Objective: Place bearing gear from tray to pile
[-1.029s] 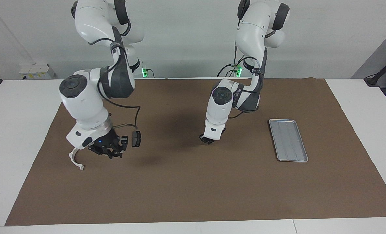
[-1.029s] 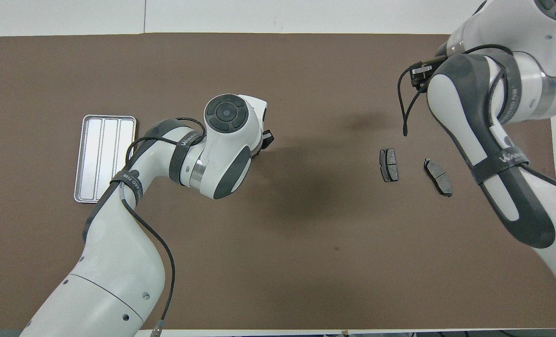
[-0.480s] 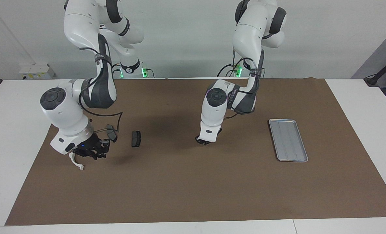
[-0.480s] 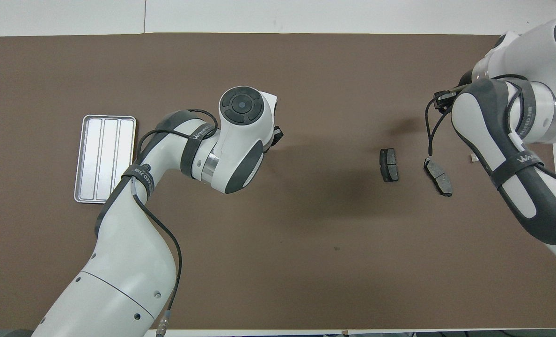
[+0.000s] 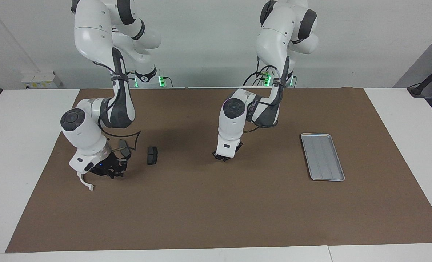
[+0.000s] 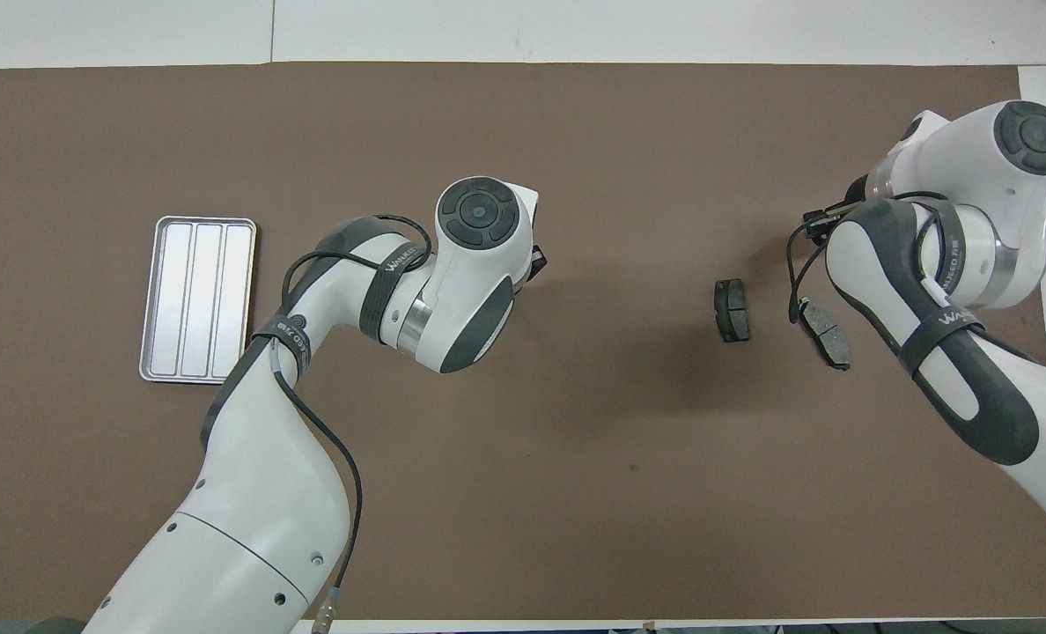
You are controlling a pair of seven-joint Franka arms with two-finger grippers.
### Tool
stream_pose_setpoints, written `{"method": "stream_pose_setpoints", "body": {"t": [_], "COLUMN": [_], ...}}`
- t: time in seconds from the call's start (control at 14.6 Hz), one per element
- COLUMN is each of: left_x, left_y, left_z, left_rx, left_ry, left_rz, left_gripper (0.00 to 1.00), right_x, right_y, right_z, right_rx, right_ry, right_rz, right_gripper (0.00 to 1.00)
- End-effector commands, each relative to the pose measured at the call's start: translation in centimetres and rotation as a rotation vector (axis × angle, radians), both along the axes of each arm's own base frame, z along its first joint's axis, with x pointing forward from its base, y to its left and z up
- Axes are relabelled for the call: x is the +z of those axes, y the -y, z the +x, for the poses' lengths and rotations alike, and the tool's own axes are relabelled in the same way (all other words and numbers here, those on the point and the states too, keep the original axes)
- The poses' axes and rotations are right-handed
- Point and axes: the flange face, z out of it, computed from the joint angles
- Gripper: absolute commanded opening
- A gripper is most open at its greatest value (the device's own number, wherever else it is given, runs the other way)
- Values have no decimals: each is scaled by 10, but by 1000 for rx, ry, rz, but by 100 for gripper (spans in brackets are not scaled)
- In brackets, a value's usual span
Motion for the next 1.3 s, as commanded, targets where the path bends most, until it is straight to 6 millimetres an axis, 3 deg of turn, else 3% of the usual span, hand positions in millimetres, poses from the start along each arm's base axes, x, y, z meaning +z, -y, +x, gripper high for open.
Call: {"method": "stream_pose_setpoints", "body": {"t": [0.0, 0.21, 0.27, 0.41, 0.48, 0.55, 0.69, 0.75, 0.89, 0.96, 1.24], "left_x": [-8, -16, -16, -16, -16, -12, 6, 44, 81, 104, 181], "left_y": [1, -3, -3, -4, -4, -12, -28, -46, -84, -105, -204], "left_z": [3, 0, 0, 0, 0, 5, 15, 25, 34, 37, 41], "left_rx": [-4, -17, -20, -18, -19, -7, 16, 40, 90, 107, 60], "left_ry": [46, 43, 44, 42, 38, 34, 29, 68, 60, 64, 26], "left_rz": [21, 48, 51, 54, 59, 74, 90, 67, 67, 62, 60], "left_gripper": [0, 0, 6, 46, 80, 100, 100, 100, 100, 100, 100], "right_x": [-3, -13, -14, -17, -20, -19, -19, -19, -18, -16, 24], "right_y": [1, 1, 1, 0, -1, -1, -1, 0, -1, -5, -16], "right_z": [-17, -19, -19, -20, -19, -19, -19, -19, -18, -18, -18], "right_rx": [26, 26, 25, 26, 28, 28, 28, 30, 18, 15, -40], "right_ry": [11, -3, 4, 23, 27, 29, 29, 30, 32, 30, -2], "right_rz": [15, 16, 15, 13, 13, 13, 13, 13, 14, 15, 24], "right_gripper": [0, 0, 0, 0, 0, 0, 0, 0, 66, 82, 87]}}
